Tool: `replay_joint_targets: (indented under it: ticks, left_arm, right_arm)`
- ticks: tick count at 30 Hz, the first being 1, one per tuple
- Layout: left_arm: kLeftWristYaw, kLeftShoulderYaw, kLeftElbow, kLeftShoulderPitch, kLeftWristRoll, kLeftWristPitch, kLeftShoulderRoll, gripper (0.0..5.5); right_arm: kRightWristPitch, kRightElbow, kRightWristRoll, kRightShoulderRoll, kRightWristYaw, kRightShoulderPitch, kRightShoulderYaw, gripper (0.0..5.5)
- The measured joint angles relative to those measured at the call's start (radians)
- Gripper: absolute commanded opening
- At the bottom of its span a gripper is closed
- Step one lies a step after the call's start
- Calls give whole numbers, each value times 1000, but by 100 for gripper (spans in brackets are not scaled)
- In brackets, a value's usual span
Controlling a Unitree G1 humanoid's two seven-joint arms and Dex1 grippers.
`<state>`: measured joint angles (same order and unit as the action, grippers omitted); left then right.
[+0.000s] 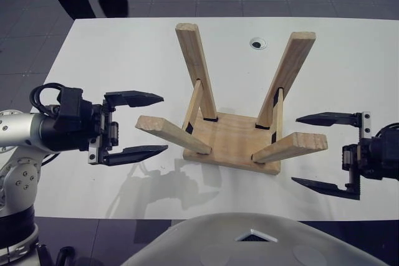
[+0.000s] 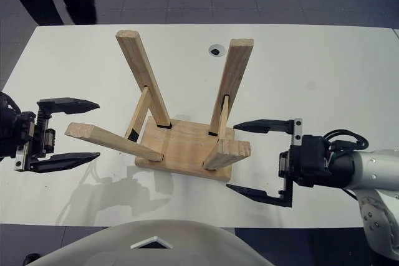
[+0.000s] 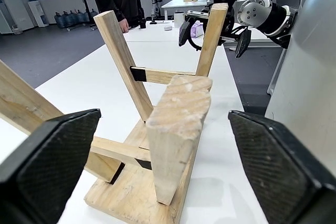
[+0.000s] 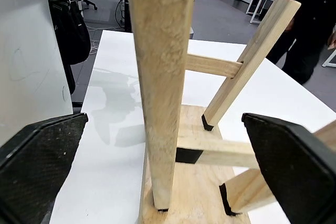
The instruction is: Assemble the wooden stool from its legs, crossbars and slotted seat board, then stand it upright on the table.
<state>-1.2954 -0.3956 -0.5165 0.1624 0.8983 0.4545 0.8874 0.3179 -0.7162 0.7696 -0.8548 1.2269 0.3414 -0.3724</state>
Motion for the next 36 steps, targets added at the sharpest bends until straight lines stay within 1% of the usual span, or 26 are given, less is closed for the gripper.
replay_joint_targets:
  ticks: [3, 4, 5, 6, 15, 18, 23, 36]
  left_arm:
    - [0, 1, 0, 0, 2, 0, 0, 353]
    - [0, 2, 0, 0, 2, 0, 0, 331]
    - [0, 4, 0, 0, 2, 0, 0, 323]
    - [0, 5, 0, 1, 2, 0, 0, 299]
    - [0, 5, 0, 2, 3, 1, 0, 158]
    - [-3, 7, -8, 3, 4, 1, 0, 139]
    - [-7, 8, -15, 3, 5, 2, 0, 134]
    - [-7, 8, -50, 3, 21, 26, 3, 127]
  right_arm:
    - [10, -3, 2, -2, -18, -36, 32, 481]
    - [14, -7, 2, -3, -20, -44, 42, 457]
    - [16, -10, 5, -4, -22, -53, 50, 446]
    - [22, -12, 18, -6, -27, -60, 61, 419]
    - [61, -19, 41, -11, -57, -95, 113, 251]
    - [67, -18, 41, -14, -64, -110, 120, 205]
    - [81, -18, 41, -19, -76, -127, 128, 107]
    - [93, -19, 35, -26, -80, -169, 182, 102]
